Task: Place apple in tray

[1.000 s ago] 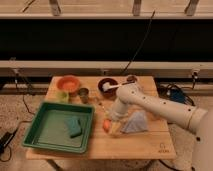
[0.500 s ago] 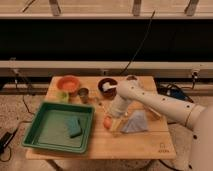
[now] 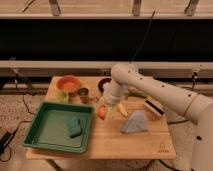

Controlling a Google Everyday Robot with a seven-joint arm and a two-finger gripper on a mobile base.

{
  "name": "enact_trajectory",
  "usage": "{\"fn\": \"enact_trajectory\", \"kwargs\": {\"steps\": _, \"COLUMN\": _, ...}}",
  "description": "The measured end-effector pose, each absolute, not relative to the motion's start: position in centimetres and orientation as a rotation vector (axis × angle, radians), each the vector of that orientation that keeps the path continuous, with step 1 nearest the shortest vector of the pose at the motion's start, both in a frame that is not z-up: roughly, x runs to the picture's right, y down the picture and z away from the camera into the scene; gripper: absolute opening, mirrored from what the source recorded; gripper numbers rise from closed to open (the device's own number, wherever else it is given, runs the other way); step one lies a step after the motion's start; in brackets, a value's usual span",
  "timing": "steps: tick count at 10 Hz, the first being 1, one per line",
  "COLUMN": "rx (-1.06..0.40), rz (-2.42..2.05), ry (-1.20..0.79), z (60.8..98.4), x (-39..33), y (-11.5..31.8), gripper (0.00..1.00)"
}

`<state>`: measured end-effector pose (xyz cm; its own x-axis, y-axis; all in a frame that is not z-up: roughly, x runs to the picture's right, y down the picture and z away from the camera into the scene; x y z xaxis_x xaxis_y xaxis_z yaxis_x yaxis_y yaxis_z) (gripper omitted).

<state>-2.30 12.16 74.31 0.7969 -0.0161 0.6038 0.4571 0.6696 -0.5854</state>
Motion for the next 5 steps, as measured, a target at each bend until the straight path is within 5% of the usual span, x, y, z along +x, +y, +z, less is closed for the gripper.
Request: {"fn": "enact_trajectory", "kwargs": {"steps": 5, "rx": -0.781, "rz": -0.399, "ry": -0.718, "z": 72.8, "x": -10.8, "y": 12.7, "gripper": 0.00}}
